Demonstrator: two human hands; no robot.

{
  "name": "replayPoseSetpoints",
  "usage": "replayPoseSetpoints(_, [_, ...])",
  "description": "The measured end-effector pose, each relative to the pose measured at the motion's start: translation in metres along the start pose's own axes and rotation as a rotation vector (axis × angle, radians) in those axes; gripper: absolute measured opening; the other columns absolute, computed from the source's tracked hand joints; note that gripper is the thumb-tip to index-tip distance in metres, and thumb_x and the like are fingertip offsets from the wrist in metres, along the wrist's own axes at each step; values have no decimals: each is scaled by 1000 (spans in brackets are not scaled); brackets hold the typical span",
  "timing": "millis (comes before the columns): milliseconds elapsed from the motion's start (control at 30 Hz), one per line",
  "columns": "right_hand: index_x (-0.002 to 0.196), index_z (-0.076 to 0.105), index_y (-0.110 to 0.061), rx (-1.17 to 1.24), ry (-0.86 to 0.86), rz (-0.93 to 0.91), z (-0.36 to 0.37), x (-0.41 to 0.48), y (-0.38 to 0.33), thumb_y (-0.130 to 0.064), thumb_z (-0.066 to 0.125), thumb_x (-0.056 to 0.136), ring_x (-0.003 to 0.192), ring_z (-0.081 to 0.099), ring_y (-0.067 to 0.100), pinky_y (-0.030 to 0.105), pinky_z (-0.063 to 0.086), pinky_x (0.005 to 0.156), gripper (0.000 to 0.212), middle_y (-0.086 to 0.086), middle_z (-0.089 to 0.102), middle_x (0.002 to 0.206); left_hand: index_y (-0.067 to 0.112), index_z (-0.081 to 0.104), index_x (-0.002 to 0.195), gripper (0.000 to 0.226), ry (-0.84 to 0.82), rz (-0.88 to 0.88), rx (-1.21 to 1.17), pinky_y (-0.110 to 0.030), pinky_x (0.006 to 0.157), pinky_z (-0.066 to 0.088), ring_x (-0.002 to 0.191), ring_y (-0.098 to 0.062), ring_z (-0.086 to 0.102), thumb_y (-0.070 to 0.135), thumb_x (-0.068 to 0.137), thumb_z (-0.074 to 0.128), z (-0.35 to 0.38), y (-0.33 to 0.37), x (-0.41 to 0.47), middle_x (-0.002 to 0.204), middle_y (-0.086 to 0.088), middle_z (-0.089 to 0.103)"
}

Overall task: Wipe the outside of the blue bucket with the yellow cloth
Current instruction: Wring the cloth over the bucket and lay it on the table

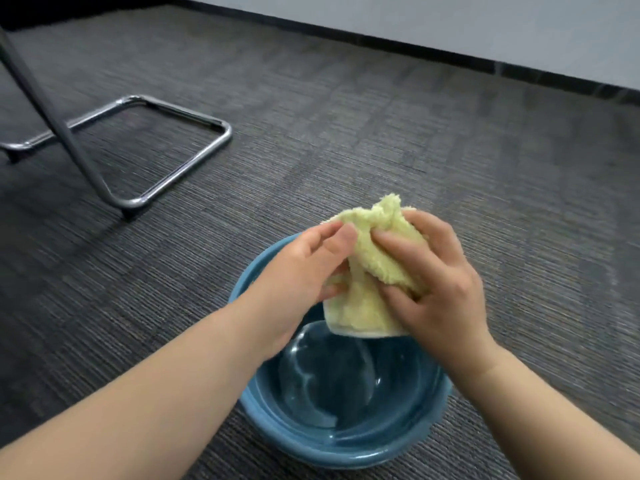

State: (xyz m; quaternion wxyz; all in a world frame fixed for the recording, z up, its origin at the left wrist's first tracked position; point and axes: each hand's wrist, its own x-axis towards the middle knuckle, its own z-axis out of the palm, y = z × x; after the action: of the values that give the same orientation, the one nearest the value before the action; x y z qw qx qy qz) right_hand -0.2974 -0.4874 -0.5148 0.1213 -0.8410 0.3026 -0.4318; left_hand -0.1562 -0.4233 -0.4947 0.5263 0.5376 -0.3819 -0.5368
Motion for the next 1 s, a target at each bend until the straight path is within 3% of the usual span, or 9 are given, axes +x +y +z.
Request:
replayPoseSetpoints(100, [103,61,-21,26,-78,-44,14,6,-9,-24,56,68,95,51,16,25,47,69,36,3,54,116,17,51,118,65,20,1,-64,-26,79,54,98,-14,64,55,65,57,-8,0,4,113,-4,65])
replayPoseSetpoints(200, [103,60,-20,91,-138,-49,25,12,-18,-24,56,67,93,51,16,22,44,72,37,-3,50,118,22,59,104,51,119,12,-126,-20,70,52,90,-11,67,49,62,69,-20,-2,8,98,1,72])
replayPoseSetpoints(267, [107,55,-21,132,-192,-42,29,16,-23,-25,56,68,97,54,17,20,44,77,40,-3,48,122,24,63,97,40,179,3,-157,-22,71,51,90,-13,67,41,61,70,-26,-1,10,93,2,73])
replayPoseSetpoints(367, [105,49,-20,242,-243,62,25,17,-34,-37,55,73,112,48,11,21,42,90,37,-4,42,127,21,67,93,42,211,-57,-238,-26,71,52,89,-18,67,37,55,71,-30,5,7,91,-2,72])
replayPoseSetpoints(500, [101,43,-20,340,-257,211,-3,35,-65,-57,40,83,115,43,4,17,38,92,41,-9,40,125,19,68,92,39,261,-149,-245,-32,76,53,91,-22,67,30,56,75,-23,41,-16,92,-5,73])
replayPoseSetpoints(567, [107,41,-21,387,-241,306,-24,52,-84,-53,49,79,116,42,7,16,38,94,44,-11,40,124,20,69,89,41,272,-174,-239,-29,72,53,88,-20,67,31,51,79,-19,71,-28,88,-2,74])
replayPoseSetpoints(700, [114,42,-35,501,-279,617,-86,102,-126,-45,57,63,109,49,9,40,46,92,54,-18,44,120,22,70,82,25,249,-173,-244,-22,63,52,79,-14,68,25,58,75,-6,151,-51,79,2,74])
replayPoseSetpoints(867, [104,47,-44,593,-301,802,-180,187,-178,-54,52,56,104,52,7,34,46,91,49,-4,54,117,24,71,82,28,218,-151,-301,-19,60,52,76,-11,69,26,54,74,16,277,-84,78,3,75])
replayPoseSetpoints(1000, [108,33,-58,595,-370,887,-249,257,-214,-50,61,56,117,38,1,26,33,94,60,-18,39,128,19,72,83,31,155,-120,-383,-23,62,54,76,-14,69,28,53,76,28,376,-108,79,-2,75])
